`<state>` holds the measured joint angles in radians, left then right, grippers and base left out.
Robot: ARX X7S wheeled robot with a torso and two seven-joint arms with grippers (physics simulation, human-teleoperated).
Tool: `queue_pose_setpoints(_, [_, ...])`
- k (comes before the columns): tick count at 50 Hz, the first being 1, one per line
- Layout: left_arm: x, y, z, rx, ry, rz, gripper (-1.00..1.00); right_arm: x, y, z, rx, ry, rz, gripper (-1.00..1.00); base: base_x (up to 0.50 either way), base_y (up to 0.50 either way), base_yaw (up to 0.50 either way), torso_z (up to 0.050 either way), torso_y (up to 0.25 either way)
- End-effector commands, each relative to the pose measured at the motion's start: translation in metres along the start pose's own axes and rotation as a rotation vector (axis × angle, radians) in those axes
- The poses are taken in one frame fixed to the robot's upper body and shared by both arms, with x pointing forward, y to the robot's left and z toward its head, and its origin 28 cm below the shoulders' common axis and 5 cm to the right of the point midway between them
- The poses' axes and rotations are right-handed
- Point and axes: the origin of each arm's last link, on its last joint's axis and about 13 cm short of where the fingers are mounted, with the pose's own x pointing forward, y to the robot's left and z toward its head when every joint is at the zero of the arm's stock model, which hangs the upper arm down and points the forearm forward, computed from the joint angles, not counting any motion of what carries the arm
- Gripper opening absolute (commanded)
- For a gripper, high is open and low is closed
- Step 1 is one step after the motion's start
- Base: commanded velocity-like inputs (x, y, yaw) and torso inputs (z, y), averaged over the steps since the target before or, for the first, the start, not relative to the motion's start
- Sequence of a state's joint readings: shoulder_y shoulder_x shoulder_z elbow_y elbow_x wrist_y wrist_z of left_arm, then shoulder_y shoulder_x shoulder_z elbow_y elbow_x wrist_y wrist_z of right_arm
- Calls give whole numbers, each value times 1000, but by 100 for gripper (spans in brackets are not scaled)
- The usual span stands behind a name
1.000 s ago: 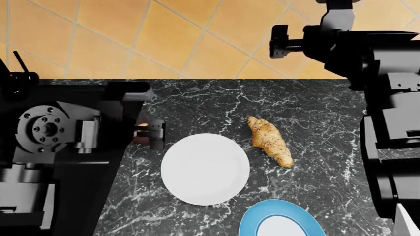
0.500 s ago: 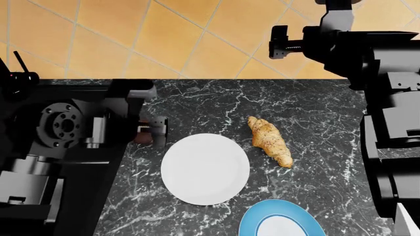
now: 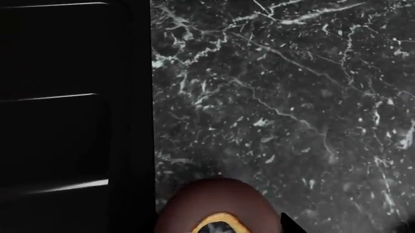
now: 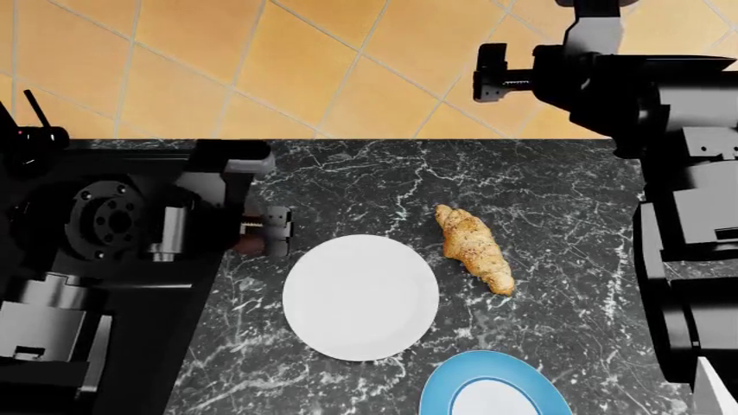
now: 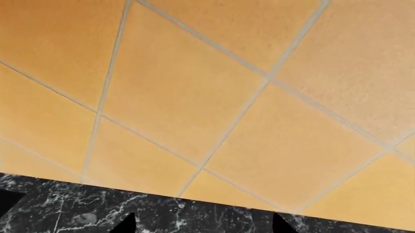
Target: Place the pastries on the plates.
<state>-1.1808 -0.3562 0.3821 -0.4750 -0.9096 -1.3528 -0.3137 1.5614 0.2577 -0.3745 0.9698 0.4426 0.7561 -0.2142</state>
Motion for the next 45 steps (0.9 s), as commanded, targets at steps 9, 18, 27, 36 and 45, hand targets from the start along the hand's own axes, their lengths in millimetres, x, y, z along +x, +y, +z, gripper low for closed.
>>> queue_pose_setpoints(9, [-32, -19, 18, 67, -73, -109, -100, 0, 0, 0, -3, 8, 4, 100, 0, 0, 0, 0, 0])
queue_pose_setpoints(18, [-49, -33, 25, 144, -124, -172, -100, 0, 0, 0, -9, 26, 15, 100, 0, 0, 0, 0, 0])
queue_pose_setpoints(27, [-58, -50, 12, 276, -147, -294, -100, -1, 0, 1, -5, 40, 17, 100, 0, 0, 0, 0, 0])
queue_pose_setpoints(36, [-62, -66, 7, 399, -122, -404, -100, -1, 0, 1, -3, 52, 23, 100, 0, 0, 0, 0, 0])
queue_pose_setpoints(45, [-56, -77, -6, 477, -73, -491, -100, -1, 0, 1, -9, 50, 22, 100, 0, 0, 0, 0, 0])
